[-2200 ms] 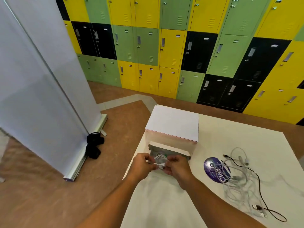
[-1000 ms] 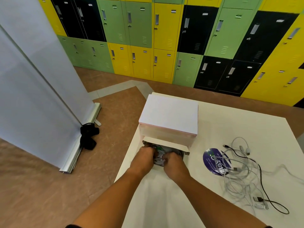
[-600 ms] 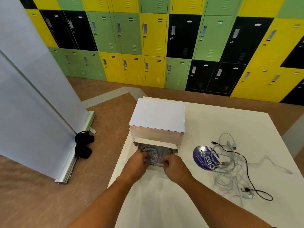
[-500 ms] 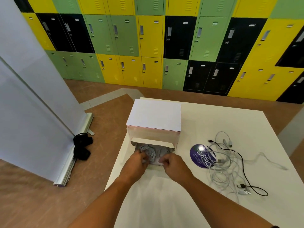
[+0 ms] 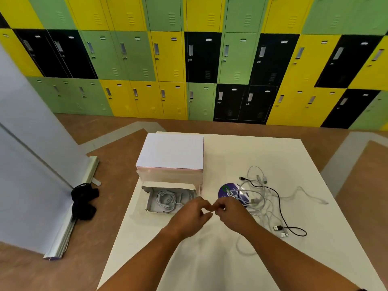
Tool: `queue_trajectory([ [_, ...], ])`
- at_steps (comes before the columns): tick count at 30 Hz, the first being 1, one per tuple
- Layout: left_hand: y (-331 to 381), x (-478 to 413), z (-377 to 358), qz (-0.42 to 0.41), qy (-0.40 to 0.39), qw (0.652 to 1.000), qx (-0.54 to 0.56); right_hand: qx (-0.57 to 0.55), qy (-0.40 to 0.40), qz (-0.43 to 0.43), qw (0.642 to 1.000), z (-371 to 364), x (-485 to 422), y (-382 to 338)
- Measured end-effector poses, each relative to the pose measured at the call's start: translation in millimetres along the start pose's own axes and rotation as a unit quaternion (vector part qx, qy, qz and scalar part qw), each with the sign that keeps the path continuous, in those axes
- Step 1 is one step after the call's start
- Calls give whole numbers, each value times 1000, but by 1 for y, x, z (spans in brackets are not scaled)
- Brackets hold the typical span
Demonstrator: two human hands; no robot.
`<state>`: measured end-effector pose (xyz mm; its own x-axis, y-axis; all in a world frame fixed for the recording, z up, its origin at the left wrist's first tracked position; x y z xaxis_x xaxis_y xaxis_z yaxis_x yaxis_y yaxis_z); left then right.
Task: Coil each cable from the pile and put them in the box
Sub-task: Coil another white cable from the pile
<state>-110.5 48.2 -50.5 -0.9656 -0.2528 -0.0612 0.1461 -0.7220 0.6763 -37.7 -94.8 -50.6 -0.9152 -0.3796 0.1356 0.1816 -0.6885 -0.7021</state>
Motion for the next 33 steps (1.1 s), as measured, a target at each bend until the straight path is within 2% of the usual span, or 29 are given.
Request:
queue_trajectory([
  [5,29,-13,-23,-23,-17,999,22,14,57,-20,998,30,0,29],
  [9,42,-29,-37,-41,-1,999,22,-26,159,-33,986,63,-3,42],
  [11,49,-37,-43,-52,7,998,33,-22,226,-14,974,83,-3,44],
  [13,51,-44,-49,-47,8,998,48,0,255,-10,967,96,-6,51],
  [15,53,-51,-58,-32,-10,998,45,33,207,-34,977,102,-9,66],
  [18,57,-56,-72,-18,-60,998,26,83,78,-64,991,100,-10,88],
  [21,59,-61,-88,10,-98,995,18,74,17,-99,992,97,-8,102],
  [25,65,-70,-98,1,-98,994,-38,73,16,-93,993,93,-8,108],
  [28,87,-74,-95,-35,-78,996,-24,91,50,-81,991,96,-10,107],
  [33,125,-89,-70,-82,55,991,85,64,122,-71,988,111,-25,103],
])
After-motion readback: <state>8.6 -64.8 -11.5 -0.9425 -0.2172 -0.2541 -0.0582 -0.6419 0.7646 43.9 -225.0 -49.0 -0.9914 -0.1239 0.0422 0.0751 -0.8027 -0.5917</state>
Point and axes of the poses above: each hand's wrist, its own x-axis away from the middle knuckle, its own z-axis out of the back of the hand, y = z × x, the point moved 3 cm from there along -x, towards the middle knuckle, and after that the axes turned 14 degrees about y, right-handed, at the moved point
